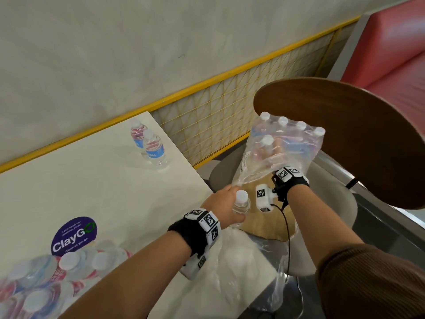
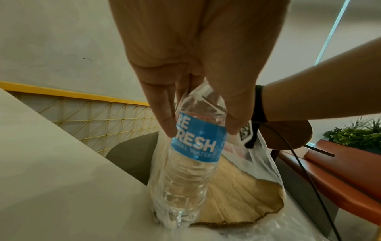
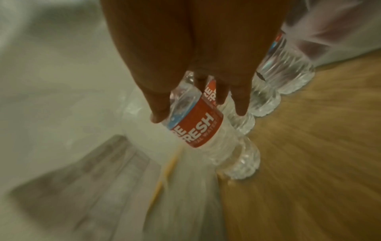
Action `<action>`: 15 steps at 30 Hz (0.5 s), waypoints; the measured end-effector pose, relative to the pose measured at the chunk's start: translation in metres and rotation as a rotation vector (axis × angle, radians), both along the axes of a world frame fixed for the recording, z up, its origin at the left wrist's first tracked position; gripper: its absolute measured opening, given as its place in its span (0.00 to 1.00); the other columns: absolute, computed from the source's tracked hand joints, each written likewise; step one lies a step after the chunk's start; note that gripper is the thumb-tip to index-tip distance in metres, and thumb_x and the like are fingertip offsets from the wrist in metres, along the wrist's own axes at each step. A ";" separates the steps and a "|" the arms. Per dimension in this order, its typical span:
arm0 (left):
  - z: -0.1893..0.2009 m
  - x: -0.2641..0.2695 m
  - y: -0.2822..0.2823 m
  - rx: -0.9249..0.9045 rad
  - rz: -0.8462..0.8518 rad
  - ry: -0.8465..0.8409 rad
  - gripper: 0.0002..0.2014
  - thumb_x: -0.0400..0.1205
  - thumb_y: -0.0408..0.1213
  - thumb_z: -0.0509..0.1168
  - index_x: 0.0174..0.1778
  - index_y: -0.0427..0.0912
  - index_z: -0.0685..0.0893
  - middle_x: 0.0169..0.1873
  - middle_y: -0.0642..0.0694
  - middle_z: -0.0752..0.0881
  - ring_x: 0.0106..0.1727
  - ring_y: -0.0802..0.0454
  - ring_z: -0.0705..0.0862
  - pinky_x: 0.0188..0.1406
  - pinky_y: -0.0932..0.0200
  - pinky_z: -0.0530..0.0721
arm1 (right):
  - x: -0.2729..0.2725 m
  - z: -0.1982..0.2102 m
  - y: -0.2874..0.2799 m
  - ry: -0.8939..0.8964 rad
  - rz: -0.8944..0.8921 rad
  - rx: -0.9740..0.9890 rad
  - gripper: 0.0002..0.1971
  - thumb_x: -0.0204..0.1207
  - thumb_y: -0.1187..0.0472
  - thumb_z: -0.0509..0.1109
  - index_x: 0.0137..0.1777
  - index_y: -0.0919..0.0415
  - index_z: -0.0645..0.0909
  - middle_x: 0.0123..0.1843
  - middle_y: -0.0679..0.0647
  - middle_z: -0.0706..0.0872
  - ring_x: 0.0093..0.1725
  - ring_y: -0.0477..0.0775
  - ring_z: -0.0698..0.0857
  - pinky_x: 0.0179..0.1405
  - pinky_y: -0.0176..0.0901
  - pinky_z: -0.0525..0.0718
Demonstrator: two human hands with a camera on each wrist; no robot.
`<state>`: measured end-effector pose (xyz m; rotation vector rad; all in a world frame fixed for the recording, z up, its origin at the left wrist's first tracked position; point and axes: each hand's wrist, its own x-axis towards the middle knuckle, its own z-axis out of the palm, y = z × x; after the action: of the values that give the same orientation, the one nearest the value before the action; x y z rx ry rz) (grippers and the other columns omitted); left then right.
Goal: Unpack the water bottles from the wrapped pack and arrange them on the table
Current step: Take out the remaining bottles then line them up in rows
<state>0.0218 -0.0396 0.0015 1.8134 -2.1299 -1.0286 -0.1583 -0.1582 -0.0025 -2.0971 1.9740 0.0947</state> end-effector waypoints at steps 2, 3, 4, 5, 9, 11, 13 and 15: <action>0.004 0.001 0.002 0.007 0.005 0.018 0.30 0.70 0.44 0.74 0.67 0.47 0.73 0.63 0.48 0.79 0.60 0.45 0.83 0.57 0.53 0.82 | -0.010 -0.019 0.022 0.093 0.094 0.029 0.38 0.80 0.51 0.63 0.84 0.51 0.44 0.85 0.56 0.52 0.83 0.60 0.59 0.81 0.52 0.61; 0.006 0.003 0.004 0.010 0.001 0.025 0.30 0.69 0.43 0.75 0.67 0.47 0.74 0.64 0.47 0.78 0.60 0.44 0.82 0.57 0.52 0.82 | -0.009 -0.026 0.035 0.038 0.047 0.066 0.39 0.80 0.50 0.62 0.84 0.47 0.41 0.85 0.56 0.53 0.82 0.60 0.60 0.81 0.52 0.61; 0.009 0.007 0.006 0.014 -0.005 0.026 0.32 0.69 0.42 0.76 0.69 0.46 0.73 0.67 0.47 0.75 0.62 0.43 0.82 0.59 0.50 0.82 | -0.004 -0.030 0.044 -0.078 0.074 0.059 0.38 0.80 0.48 0.60 0.84 0.46 0.42 0.84 0.57 0.58 0.81 0.60 0.63 0.80 0.54 0.63; 0.012 0.011 0.007 0.019 -0.009 0.022 0.35 0.68 0.42 0.77 0.71 0.46 0.72 0.71 0.46 0.70 0.64 0.42 0.80 0.62 0.49 0.81 | 0.003 -0.028 0.049 -0.239 -0.004 0.065 0.33 0.81 0.47 0.58 0.84 0.47 0.50 0.81 0.58 0.65 0.79 0.60 0.67 0.78 0.54 0.66; 0.023 0.040 0.015 0.018 0.001 -0.024 0.33 0.67 0.41 0.79 0.67 0.43 0.76 0.74 0.44 0.64 0.66 0.41 0.78 0.65 0.51 0.79 | 0.015 -0.030 0.072 -0.700 -0.080 0.007 0.17 0.80 0.58 0.67 0.68 0.53 0.75 0.63 0.55 0.81 0.63 0.56 0.79 0.61 0.46 0.75; 0.029 0.057 0.020 -0.006 0.025 -0.037 0.29 0.65 0.42 0.80 0.60 0.43 0.79 0.63 0.42 0.77 0.58 0.41 0.82 0.57 0.51 0.82 | 0.012 -0.020 0.093 -0.678 -0.032 0.012 0.15 0.77 0.58 0.71 0.64 0.56 0.80 0.60 0.55 0.86 0.61 0.56 0.82 0.60 0.45 0.76; 0.040 0.072 0.023 -0.014 0.053 -0.038 0.28 0.64 0.43 0.81 0.56 0.42 0.80 0.52 0.42 0.84 0.52 0.42 0.84 0.50 0.52 0.85 | 0.013 -0.008 0.113 -0.704 0.110 0.051 0.16 0.74 0.61 0.75 0.60 0.51 0.81 0.58 0.48 0.86 0.58 0.48 0.82 0.58 0.42 0.75; 0.053 0.084 0.025 -0.021 0.045 -0.108 0.28 0.64 0.44 0.80 0.58 0.43 0.80 0.51 0.43 0.85 0.52 0.43 0.84 0.50 0.51 0.85 | 0.020 0.009 0.134 -0.707 0.279 0.130 0.21 0.71 0.64 0.76 0.54 0.39 0.76 0.56 0.40 0.84 0.55 0.46 0.82 0.56 0.43 0.78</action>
<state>0.1060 -0.0148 0.0540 1.9393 -2.1405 -0.9139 -0.1380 -0.0242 0.0069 -1.9369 1.2275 -0.4006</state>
